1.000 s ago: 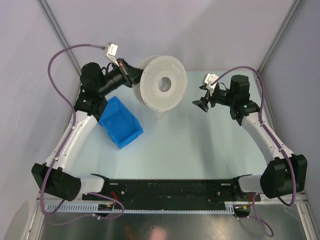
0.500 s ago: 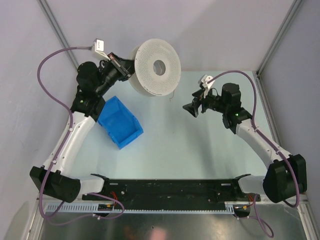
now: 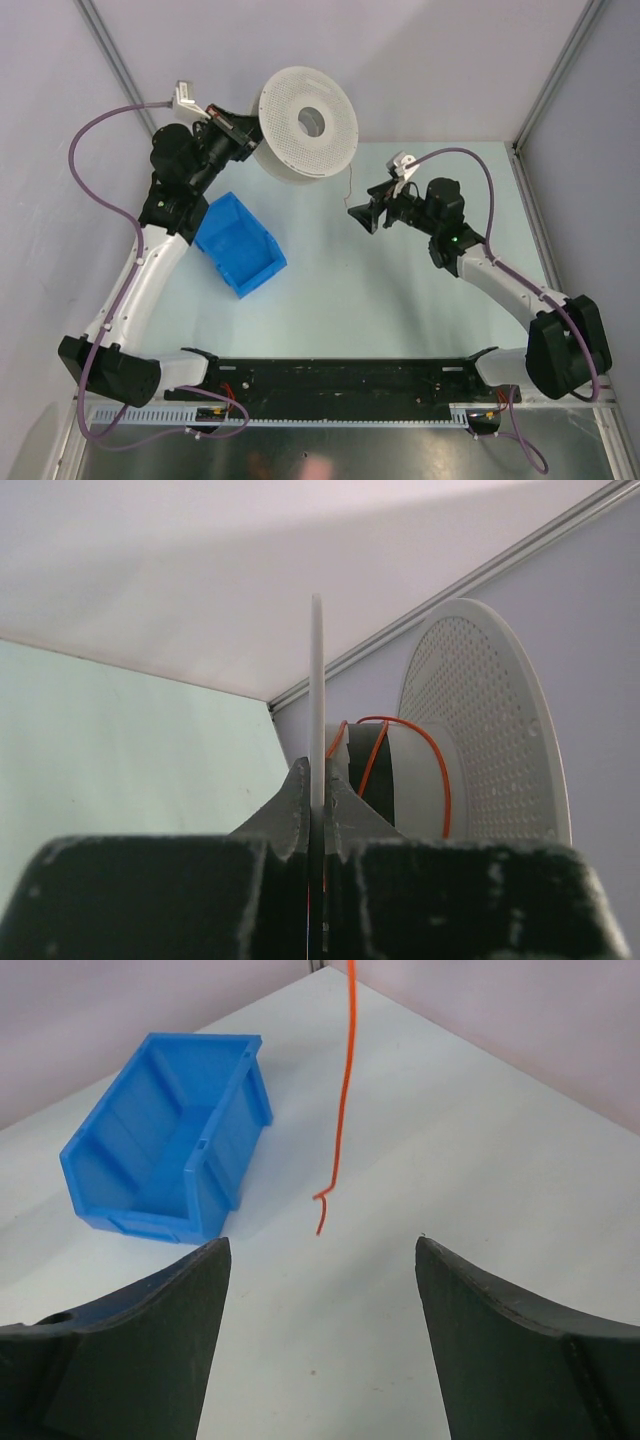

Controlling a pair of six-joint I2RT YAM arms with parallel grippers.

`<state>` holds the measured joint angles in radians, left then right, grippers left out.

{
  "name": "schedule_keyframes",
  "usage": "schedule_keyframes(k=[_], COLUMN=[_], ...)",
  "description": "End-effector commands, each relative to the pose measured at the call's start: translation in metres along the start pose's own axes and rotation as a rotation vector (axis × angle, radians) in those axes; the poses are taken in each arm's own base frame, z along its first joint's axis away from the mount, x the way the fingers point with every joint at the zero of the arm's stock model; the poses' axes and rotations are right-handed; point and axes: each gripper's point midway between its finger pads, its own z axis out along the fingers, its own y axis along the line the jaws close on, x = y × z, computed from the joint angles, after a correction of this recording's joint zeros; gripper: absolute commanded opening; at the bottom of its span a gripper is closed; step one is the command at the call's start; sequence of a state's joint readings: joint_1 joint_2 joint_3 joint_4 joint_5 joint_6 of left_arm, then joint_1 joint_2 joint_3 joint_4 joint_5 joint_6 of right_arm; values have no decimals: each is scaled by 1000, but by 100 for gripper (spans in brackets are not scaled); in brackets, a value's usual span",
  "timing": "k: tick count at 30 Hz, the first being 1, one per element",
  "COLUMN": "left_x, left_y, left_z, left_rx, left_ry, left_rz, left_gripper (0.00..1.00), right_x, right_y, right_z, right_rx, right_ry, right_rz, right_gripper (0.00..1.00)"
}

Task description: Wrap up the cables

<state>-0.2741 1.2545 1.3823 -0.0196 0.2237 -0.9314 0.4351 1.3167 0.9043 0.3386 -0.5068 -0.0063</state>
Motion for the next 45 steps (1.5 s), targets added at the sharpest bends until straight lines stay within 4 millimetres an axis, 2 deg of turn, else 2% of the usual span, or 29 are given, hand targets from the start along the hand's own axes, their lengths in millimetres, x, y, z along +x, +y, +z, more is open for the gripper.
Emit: schedule_keyframes(k=[1, 8, 14, 17, 21, 22, 24, 30, 34, 40, 45], left_x=[-32, -31, -30, -29, -28, -28, -28, -19, -16, -26, -36], left_y=[-36, -32, -32, -29, -22, -18, -5, 54, 85, 100, 111], left_z=[-13, -11, -12, -12, -12, -12, -9, 0, 6, 15, 17], left_rx=[84, 71, 69, 62, 42, 27, -27, -250, -328, -363, -401], left_ry=[-109, -105, -104, -103, -111, -116, -124, -115, -106, -123, -163], left_rz=[-76, -103, -102, -93, -75, -69, -57, -42, -97, -110, -97], left_gripper=[0, 0, 0, 0, 0, 0, 0, 0, 0, 0, 0], right_x=[-9, -6, -7, -6, -3, -1, 5, 32, 49, 67, 75], right_y=[-5, -8, -6, -3, 1, 2, 6, 39, 62, 74, 81], right_z=[15, 31, 39, 42, 41, 40, 38, 24, 8, -13, -22], right_rx=[73, 92, 83, 76, 69, 68, 62, -27, -101, -139, -177], right_ry=[-77, -108, -134, -137, -118, -108, -79, 54, 125, 198, 234], right_rz=[26, -10, -35, -44, -42, -38, -50, -141, -191, -237, -296], right_gripper=[77, 70, 55, 41, 17, 9, 2, 0, 0, 0, 0])
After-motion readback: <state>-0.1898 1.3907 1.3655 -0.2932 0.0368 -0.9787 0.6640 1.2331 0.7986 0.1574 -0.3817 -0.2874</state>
